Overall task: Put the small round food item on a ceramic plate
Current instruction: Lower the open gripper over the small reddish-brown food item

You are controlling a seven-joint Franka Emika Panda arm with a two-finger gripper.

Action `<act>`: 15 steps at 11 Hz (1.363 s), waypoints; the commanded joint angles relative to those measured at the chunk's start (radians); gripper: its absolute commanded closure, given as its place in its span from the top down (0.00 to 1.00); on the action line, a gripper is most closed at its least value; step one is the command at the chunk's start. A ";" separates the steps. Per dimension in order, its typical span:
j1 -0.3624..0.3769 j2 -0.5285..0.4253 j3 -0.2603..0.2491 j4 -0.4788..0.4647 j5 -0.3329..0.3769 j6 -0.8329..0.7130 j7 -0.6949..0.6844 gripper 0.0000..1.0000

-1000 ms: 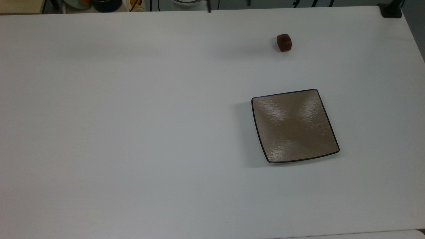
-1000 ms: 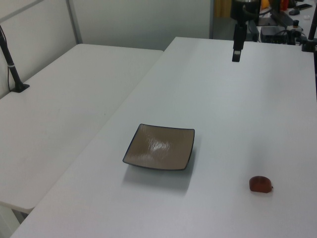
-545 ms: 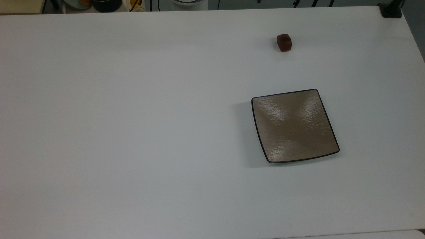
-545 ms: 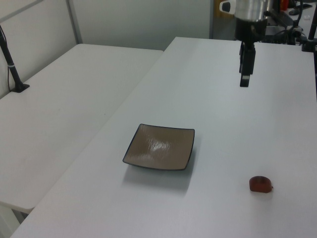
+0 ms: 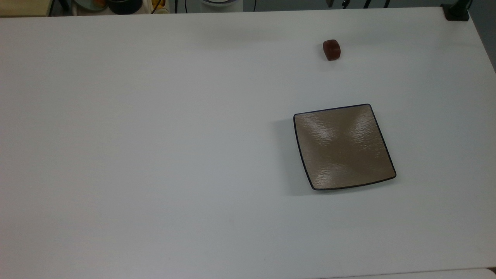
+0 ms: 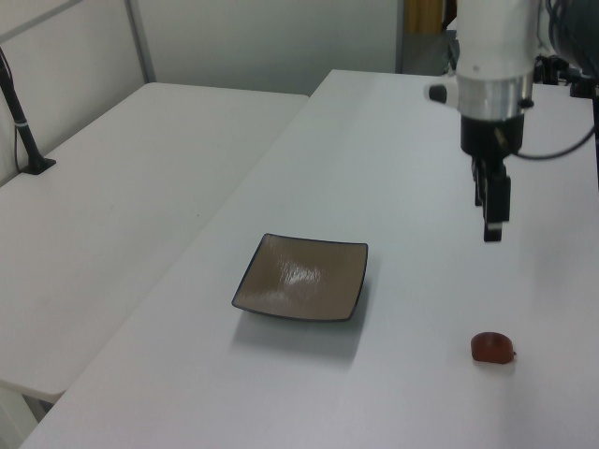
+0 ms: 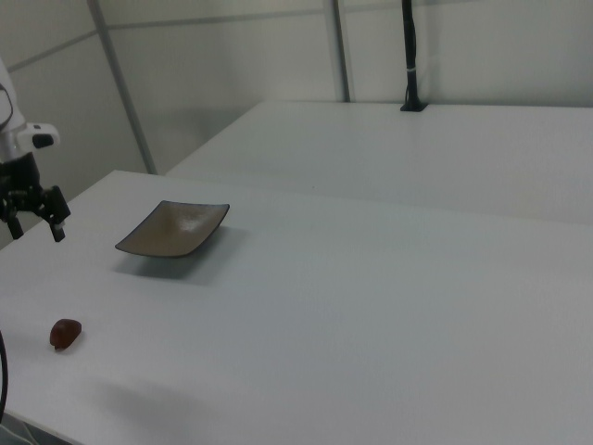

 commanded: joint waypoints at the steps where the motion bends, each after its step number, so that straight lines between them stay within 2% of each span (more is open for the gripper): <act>1: 0.028 -0.010 -0.004 -0.145 0.000 0.112 0.026 1.00; 6: 0.034 0.022 -0.003 -0.337 0.022 0.407 0.037 1.00; 9: 0.034 0.086 0.028 -0.369 0.022 0.494 0.058 1.00; 13: 0.049 0.154 0.031 -0.381 0.011 0.539 0.072 1.00; 15: 0.048 0.157 0.031 -0.380 0.008 0.539 0.067 0.86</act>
